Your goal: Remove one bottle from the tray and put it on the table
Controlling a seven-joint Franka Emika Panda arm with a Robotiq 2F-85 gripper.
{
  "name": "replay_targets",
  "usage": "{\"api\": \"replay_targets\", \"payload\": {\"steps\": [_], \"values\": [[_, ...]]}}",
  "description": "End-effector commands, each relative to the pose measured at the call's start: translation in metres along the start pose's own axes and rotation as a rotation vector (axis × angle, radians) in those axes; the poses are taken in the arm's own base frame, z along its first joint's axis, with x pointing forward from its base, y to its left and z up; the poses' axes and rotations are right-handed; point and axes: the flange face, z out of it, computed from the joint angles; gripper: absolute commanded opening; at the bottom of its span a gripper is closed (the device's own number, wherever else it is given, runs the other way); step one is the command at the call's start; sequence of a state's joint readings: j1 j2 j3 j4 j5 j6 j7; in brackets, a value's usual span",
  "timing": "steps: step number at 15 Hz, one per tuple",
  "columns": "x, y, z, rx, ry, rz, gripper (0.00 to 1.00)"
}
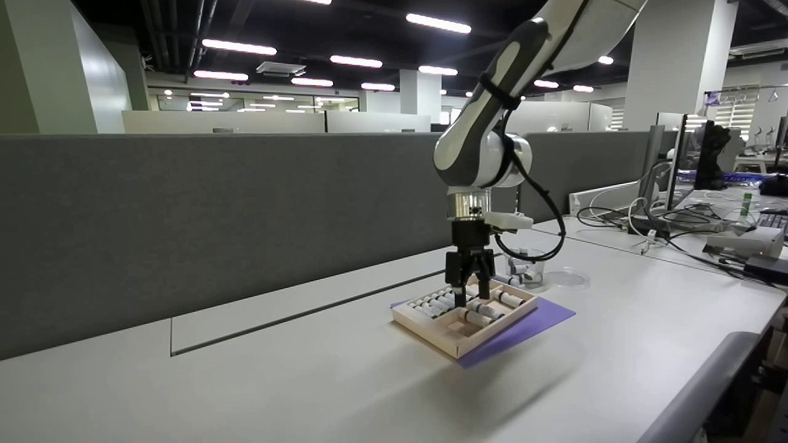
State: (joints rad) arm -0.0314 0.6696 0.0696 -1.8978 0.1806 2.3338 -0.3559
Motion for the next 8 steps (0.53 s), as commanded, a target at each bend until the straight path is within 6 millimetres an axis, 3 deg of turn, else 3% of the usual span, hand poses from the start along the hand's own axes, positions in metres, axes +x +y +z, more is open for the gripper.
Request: {"api": "replay_targets", "payload": {"steps": [1, 8], "values": [[0.009, 0.007, 0.009, -0.007, -0.07, 0.049, 1.0], [0.016, 0.01, 0.022, 0.015, -0.067, 0.038, 1.0]]}}
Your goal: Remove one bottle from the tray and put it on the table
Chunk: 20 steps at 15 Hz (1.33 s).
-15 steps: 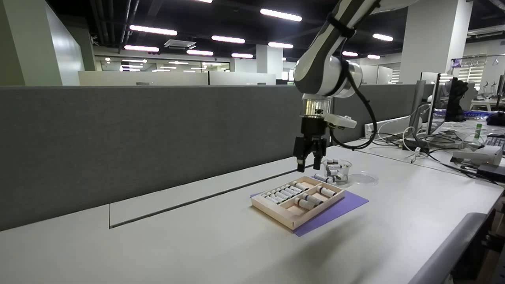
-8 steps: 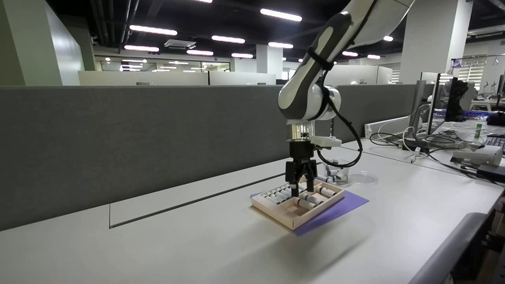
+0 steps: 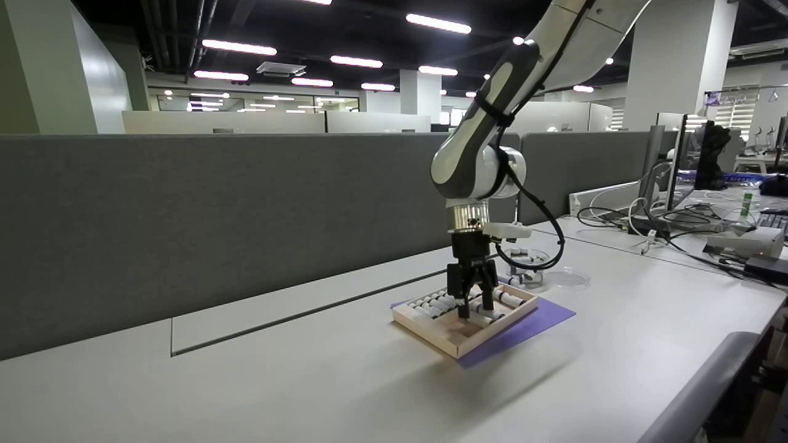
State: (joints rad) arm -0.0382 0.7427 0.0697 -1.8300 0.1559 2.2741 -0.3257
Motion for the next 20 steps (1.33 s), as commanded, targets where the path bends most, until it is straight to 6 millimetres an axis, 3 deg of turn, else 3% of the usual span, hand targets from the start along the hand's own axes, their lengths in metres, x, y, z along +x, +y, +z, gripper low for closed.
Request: {"api": "replay_targets", "payload": {"steps": [1, 3, 4, 6, 14, 15, 17, 20], "values": [[0.009, 0.0, 0.001, 0.008, -0.005, 0.012, 1.0], [0.011, -0.001, 0.005, 0.008, -0.008, 0.012, 1.0], [0.011, -0.001, 0.007, 0.01, -0.007, 0.012, 0.75], [0.012, -0.002, 0.008, 0.008, -0.009, 0.011, 0.68], [0.015, 0.0, 0.005, 0.007, -0.008, 0.016, 0.05], [0.015, 0.0, 0.004, 0.008, -0.007, 0.018, 0.01], [0.014, 0.001, -0.001, 0.028, -0.021, 0.022, 0.05], [0.013, 0.001, -0.029, 0.088, -0.047, 0.016, 0.05]]}}
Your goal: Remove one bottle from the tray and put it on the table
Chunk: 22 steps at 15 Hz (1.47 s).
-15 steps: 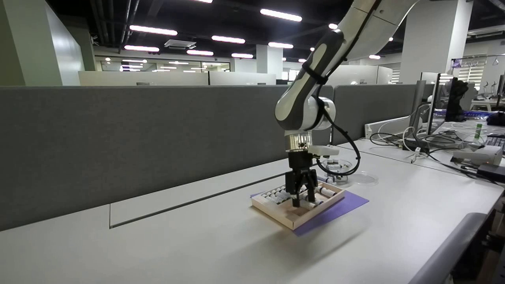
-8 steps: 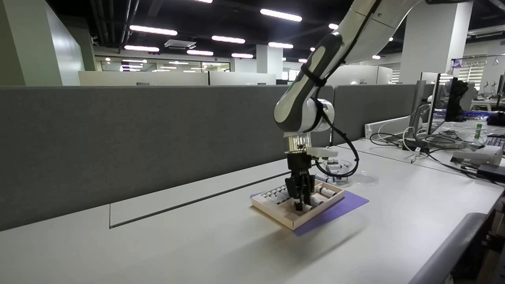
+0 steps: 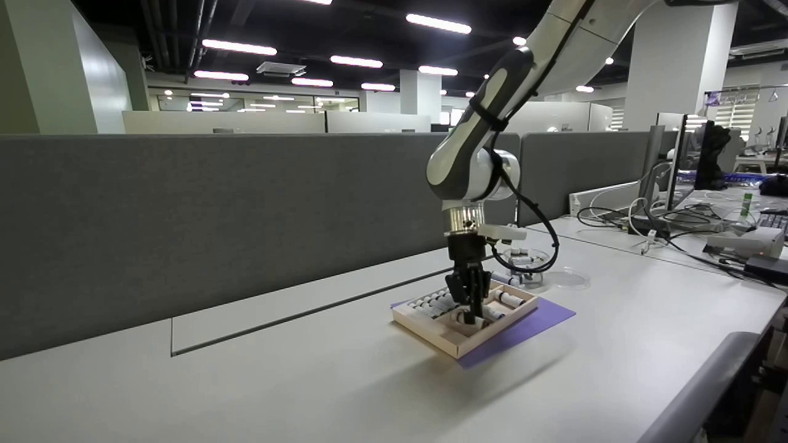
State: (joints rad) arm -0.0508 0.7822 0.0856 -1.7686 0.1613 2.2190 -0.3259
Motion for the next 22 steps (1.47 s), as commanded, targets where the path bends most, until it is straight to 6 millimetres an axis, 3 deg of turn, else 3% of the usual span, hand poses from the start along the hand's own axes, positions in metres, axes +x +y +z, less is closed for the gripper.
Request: {"api": "replay_targets", "payload": {"steps": [1, 4, 6, 8, 11, 16, 19, 22], "values": [[0.0, -0.001, -0.046, 0.087, -0.031, 0.012, 0.05], [-0.006, 0.007, -0.09, 0.133, -0.01, 0.034, 0.05], [-0.011, 0.025, -0.12, 0.128, 0.044, 0.074, 0.05], [-0.021, 0.051, -0.142, 0.095, 0.096, 0.109, 0.05], [-0.045, 0.105, -0.171, 0.054, 0.192, 0.215, 0.05], [-0.092, 0.2, -0.191, 0.031, 0.322, 0.431, 0.05], [-0.12, 0.248, -0.187, 0.04, 0.362, 0.566, 0.05], [-0.142, 0.28, -0.175, 0.06, 0.372, 0.676, 0.05]]}}
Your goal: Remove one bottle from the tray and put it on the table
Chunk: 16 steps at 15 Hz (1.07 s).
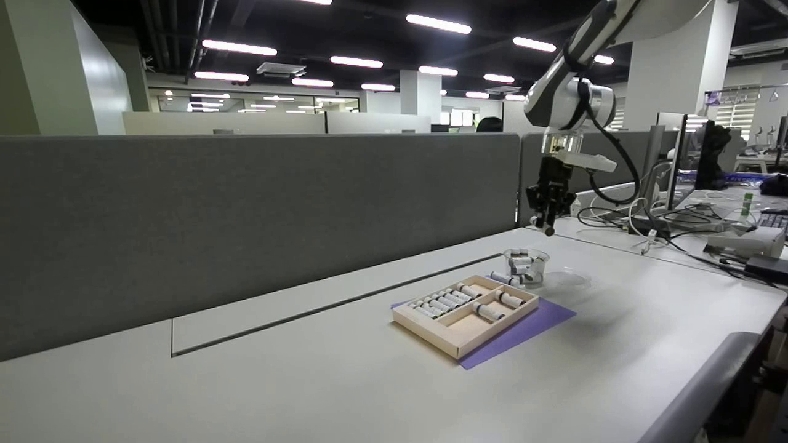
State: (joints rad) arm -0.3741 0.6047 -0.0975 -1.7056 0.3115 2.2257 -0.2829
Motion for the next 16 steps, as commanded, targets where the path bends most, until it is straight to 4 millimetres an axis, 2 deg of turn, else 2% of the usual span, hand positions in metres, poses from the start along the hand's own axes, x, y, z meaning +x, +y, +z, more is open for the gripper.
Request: {"api": "replay_targets", "payload": {"steps": [1, 6, 10, 16], "values": [[-0.006, 0.034, 0.006, 0.008, 0.012, 0.15, 0.05], [0.0, 0.071, 0.032, 0.02, 0.014, 0.232, 0.05], [0.004, 0.085, 0.051, 0.053, -0.014, 0.272, 0.05], [0.012, 0.105, 0.068, 0.057, -0.025, 0.319, 0.05]]}}
